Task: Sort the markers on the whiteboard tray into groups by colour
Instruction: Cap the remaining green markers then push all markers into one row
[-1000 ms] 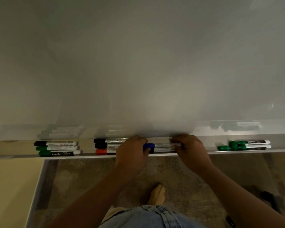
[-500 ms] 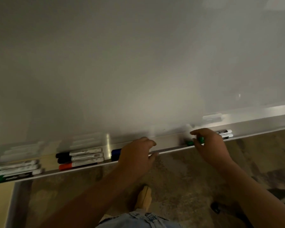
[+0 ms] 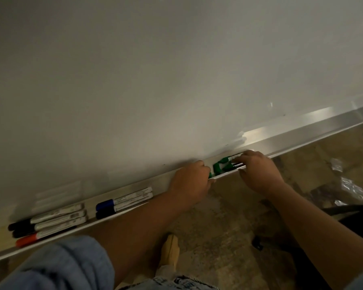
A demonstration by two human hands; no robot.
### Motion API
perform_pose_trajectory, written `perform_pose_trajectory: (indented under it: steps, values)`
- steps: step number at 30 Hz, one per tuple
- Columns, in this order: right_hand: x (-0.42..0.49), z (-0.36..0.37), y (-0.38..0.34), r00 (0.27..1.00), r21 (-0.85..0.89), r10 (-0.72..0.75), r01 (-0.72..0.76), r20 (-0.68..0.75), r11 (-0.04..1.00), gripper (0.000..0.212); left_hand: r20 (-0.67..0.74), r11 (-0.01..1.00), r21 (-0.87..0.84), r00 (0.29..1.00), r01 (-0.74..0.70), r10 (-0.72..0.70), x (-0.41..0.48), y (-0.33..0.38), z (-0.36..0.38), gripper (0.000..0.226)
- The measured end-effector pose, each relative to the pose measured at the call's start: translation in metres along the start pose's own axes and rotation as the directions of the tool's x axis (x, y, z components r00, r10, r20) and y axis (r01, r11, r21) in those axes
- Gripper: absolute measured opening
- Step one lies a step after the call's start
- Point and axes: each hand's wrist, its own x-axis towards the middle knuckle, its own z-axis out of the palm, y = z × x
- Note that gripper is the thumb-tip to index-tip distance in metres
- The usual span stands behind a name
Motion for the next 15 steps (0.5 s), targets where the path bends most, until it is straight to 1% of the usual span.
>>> perform_pose_trajectory:
  steps: [2,4,7,9,11,13,15]
  values:
    - [0.002,0.001,0.001,1.0,-0.031,-0.013,0.013,0.019,0.999,0.041,0.018,1.0,0.023,1.0,0.0,0.0,0.002,0.002,0.005,0.025]
    - [0.003,0.001,0.003,0.999,-0.054,-0.03,0.031,0.018,0.998,0.04,0.001,0.999,0.028,1.0,0.015,-0.015,0.002,0.002,0.007,0.016]
    - [0.006,0.001,0.004,0.999,-0.047,-0.043,0.043,-0.011,0.998,0.032,-0.041,1.0,0.011,0.999,0.025,-0.024,0.001,0.0,0.006,0.008]
    - [0.007,0.001,0.003,0.998,-0.028,-0.054,0.053,-0.022,0.998,0.027,-0.043,0.999,-0.009,0.998,0.041,-0.041,0.001,-0.001,0.005,0.006]
    - [0.008,0.001,0.003,0.997,-0.037,-0.072,0.072,-0.022,0.997,0.023,-0.041,0.997,-0.048,0.997,0.067,-0.069,0.0,-0.003,0.004,0.007]
    - [0.008,0.0,0.004,0.995,-0.062,-0.1,0.099,-0.021,0.993,0.021,-0.038,0.99,-0.119,0.996,0.079,-0.084,-0.004,-0.004,0.002,0.006]
    - [0.007,-0.002,0.003,0.99,-0.07,-0.141,0.139,-0.021,0.988,0.02,-0.065,0.976,-0.203,0.993,0.08,-0.095,-0.01,-0.006,-0.001,0.004]
